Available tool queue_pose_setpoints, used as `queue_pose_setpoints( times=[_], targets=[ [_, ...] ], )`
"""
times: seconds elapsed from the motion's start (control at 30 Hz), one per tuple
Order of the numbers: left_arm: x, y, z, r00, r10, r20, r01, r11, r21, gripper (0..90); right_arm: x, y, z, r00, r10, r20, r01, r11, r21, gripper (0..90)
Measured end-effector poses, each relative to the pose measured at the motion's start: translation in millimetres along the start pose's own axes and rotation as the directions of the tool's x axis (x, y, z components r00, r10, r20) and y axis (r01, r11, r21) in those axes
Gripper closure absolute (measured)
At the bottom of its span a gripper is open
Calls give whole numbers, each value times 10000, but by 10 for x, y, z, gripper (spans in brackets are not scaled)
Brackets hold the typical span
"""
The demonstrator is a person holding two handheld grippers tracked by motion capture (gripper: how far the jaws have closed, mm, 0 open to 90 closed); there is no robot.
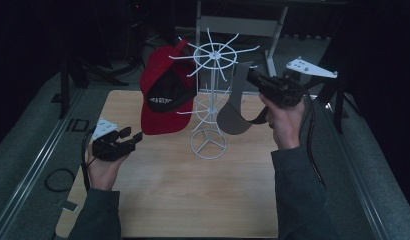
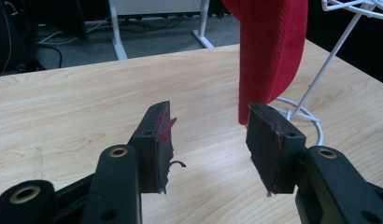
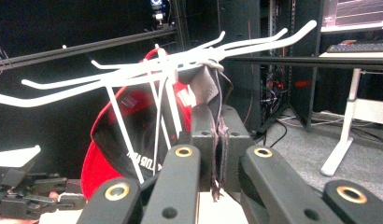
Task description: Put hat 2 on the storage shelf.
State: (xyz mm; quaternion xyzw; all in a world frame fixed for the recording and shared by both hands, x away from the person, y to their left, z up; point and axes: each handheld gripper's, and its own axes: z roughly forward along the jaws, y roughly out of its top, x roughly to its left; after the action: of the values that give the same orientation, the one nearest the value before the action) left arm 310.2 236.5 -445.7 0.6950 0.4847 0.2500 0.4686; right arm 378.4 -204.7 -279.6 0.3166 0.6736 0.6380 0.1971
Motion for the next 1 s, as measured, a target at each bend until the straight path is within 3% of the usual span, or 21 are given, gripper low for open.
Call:
queue_pose_setpoints(
  times=[0.23,0.5,0.8,1.0],
  targets=[
    [1,0,0,10000,0,3,0,10000,1,511,-33,0,-57,9996,111,252,-109,9999,-78,775],
    [4,-2,3,10000,-10,-16,10,10000,-6,511,-28,9,-107,9988,-101,488,103,9999,-31,659],
    [3,1,-7,10000,-7,-10,7,10000,-32,511,-51,22,-172,9977,-236,633,237,9997,-2,609],
    [-7,-2,13,10000,15,5,-15,10000,16,511,-145,-16,-275,9981,-2,620,10,9999,-122,601]
  ],
)
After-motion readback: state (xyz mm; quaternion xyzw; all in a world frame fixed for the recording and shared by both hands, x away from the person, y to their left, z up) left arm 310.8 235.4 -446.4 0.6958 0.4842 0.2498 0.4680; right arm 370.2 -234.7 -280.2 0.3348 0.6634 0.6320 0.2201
